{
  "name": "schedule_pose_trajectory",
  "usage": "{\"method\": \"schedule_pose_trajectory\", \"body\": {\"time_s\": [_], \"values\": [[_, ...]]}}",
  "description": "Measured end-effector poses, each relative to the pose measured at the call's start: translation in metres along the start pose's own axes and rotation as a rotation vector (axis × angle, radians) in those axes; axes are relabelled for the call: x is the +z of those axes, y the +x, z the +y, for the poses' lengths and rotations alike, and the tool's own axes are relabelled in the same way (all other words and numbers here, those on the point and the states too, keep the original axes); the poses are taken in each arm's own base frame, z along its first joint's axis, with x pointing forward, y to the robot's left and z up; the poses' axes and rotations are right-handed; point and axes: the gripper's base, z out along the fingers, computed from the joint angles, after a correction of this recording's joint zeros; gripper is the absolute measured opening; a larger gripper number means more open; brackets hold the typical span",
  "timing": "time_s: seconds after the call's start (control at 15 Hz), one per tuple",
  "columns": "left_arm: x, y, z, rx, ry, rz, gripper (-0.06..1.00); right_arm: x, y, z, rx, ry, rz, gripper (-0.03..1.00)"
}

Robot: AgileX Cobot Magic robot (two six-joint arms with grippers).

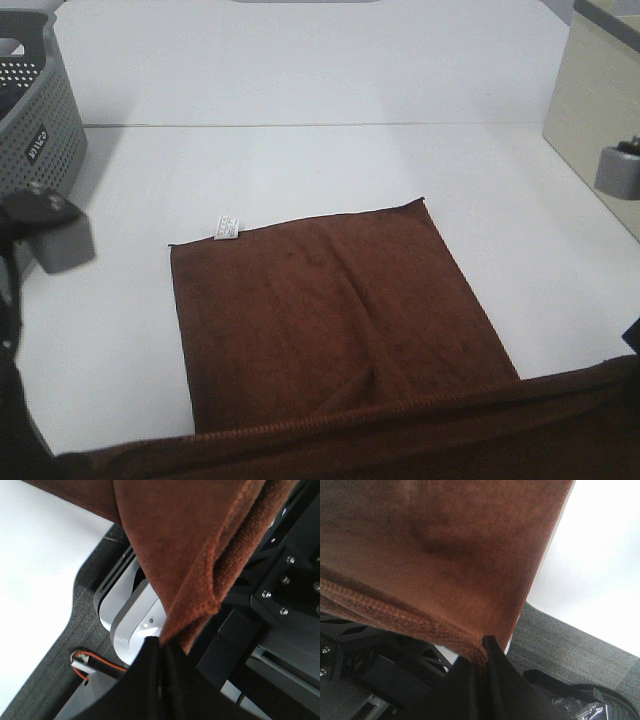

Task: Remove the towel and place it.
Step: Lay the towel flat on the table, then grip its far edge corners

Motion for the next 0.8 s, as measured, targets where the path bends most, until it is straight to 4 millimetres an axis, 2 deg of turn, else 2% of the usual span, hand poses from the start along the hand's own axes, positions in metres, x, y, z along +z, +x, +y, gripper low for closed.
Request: {"method": "schedule_pose_trajectory", "body": {"time_s": [0.2,0.27,0.53,0.8], "values": [[0.046,-0.017,-0.013,0.059,0.007,0.159,0.00,0.012,-0.009,-0.007,0.009,0.016,0.062,0.01],[0.061,-0.032,-0.021,0.093,0.007,0.205,0.00,0.019,-0.013,-0.009,0.008,0.016,0.107,0.01],[0.082,-0.062,-0.040,0.101,0.064,0.222,0.00,0.040,-0.001,-0.015,0.026,0.006,0.207,0.01],[0.107,-0.081,-0.059,0.120,0.102,0.263,0.00,0.044,-0.001,-0.016,0.030,0.007,0.191,0.01]]}}
